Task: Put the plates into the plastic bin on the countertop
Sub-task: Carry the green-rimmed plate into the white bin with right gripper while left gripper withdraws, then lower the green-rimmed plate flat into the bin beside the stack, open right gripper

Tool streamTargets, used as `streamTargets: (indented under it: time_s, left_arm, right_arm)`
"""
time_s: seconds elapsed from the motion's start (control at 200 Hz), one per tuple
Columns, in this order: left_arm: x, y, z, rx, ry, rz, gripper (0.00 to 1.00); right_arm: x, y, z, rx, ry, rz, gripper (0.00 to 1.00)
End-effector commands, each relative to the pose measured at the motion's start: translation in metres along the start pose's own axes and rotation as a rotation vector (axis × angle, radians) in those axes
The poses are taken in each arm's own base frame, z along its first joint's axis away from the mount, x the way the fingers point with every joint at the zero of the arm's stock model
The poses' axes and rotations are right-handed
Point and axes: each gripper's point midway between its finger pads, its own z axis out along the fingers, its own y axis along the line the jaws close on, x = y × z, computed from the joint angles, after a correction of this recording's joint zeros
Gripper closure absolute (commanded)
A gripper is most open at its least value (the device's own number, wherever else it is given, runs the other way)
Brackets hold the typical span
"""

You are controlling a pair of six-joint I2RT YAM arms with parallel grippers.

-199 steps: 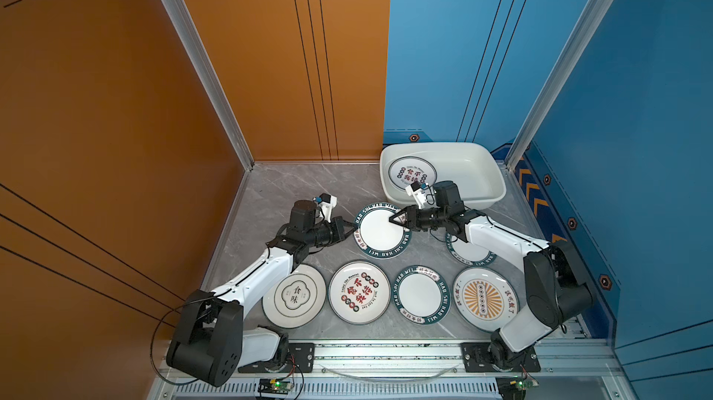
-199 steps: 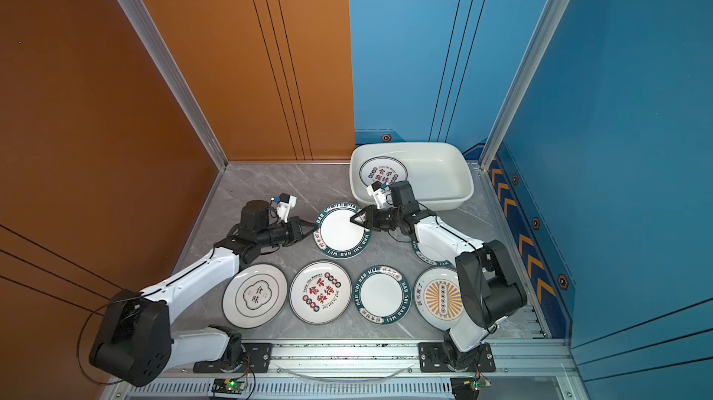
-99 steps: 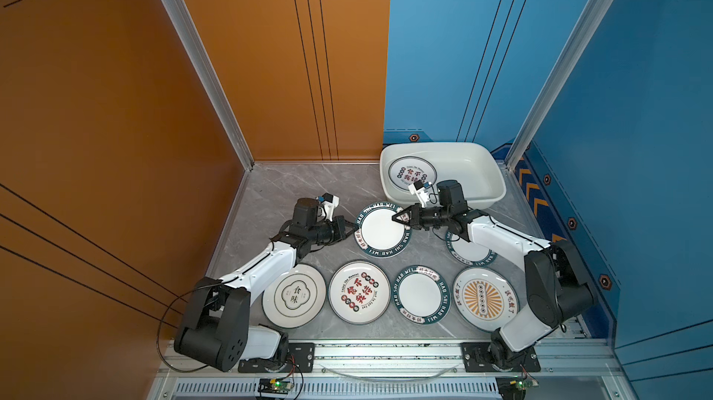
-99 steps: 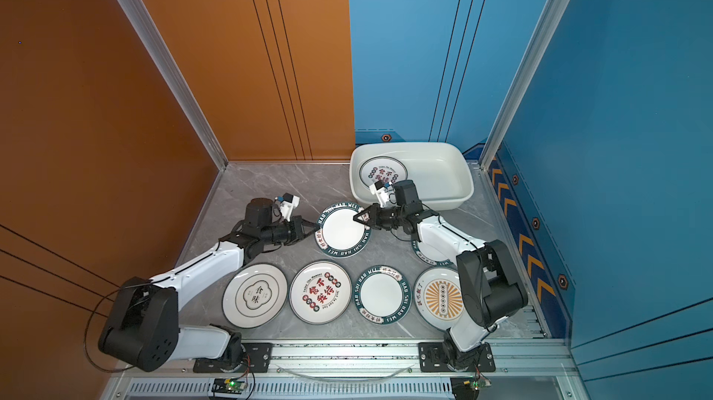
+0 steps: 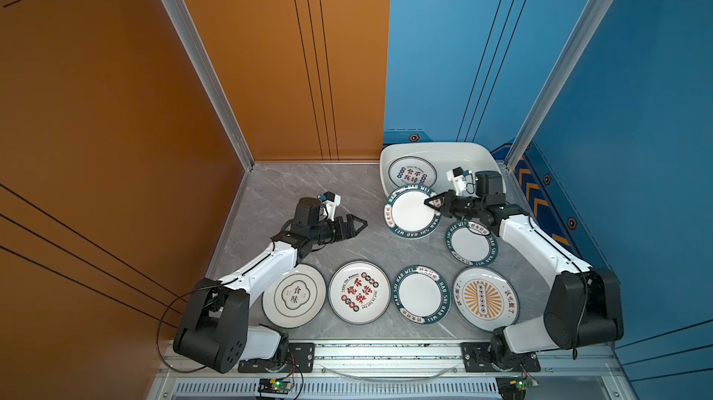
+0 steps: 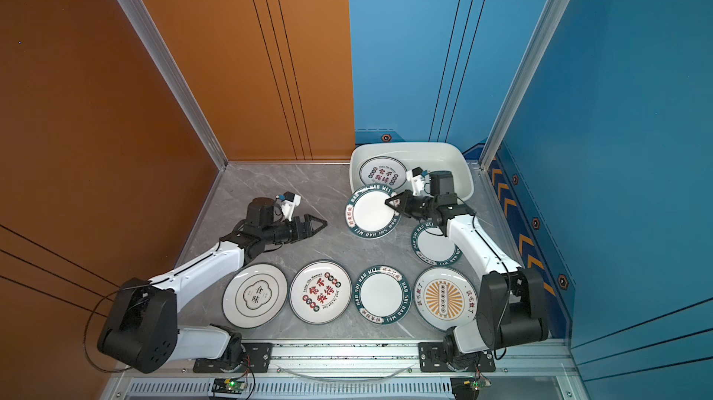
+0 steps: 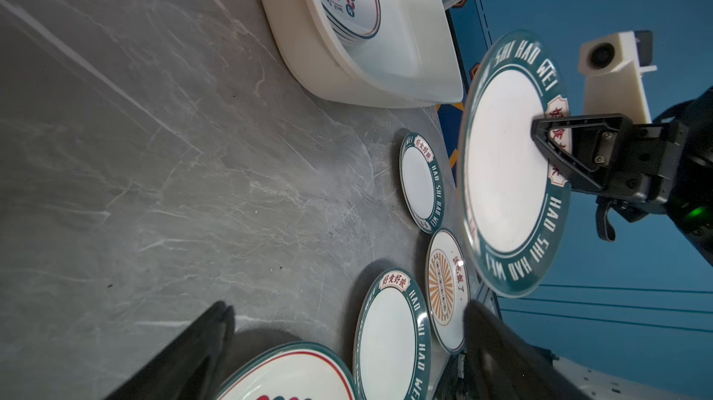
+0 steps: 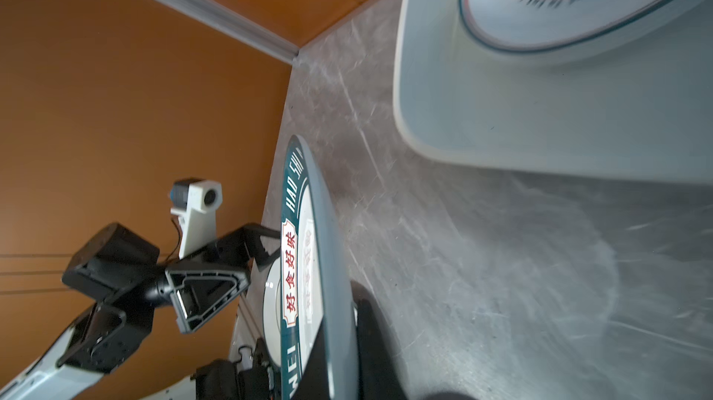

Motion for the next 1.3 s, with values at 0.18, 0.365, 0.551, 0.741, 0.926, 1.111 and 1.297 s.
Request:
streamTargets:
  time_s: [0.18,0.365,0.551,0.741,0.926,1.111,1.297]
  left_arm:
    - [-0.001,0.023,-0.021,-0.123,-0.133,0.028,0.02]
    - [0.003,0.028,-0.021,-0.111,-0.127,0.002,0.02]
    - [0.007,0.035,-0.018,-0.119,-0.097,-0.024,0.02]
    - [0.011,0.042,-0.021,-0.131,-0.087,-0.034,0.02]
    - [0.010,0.046,-0.027,-0.136,-0.101,-0.045,0.02]
    - [0.012,0.052,-0.031,-0.143,-0.097,-0.052,0.02]
    - [0.010,0.052,-0.029,-0.138,-0.097,-0.057,0.02]
  right_arm:
    - [-0.105,-0.048,-0.058,0.223,-0.326,0.104,1.00]
    - [-0.152,-0.096,-0.064,0.360,-0.405,0.168,1.00]
    - [-0.187,-0.130,-0.052,0.459,-0.403,0.191,1.00]
    - [-0.219,-0.165,-0.048,0.566,-0.391,0.201,1.00]
    - [-0.218,-0.211,-0.033,0.635,-0.332,0.256,1.00]
    - [-0.206,-0.234,-0.021,0.655,-0.279,0.271,1.00]
    - [-0.194,-0.256,-0.012,0.648,-0.231,0.312,1.00]
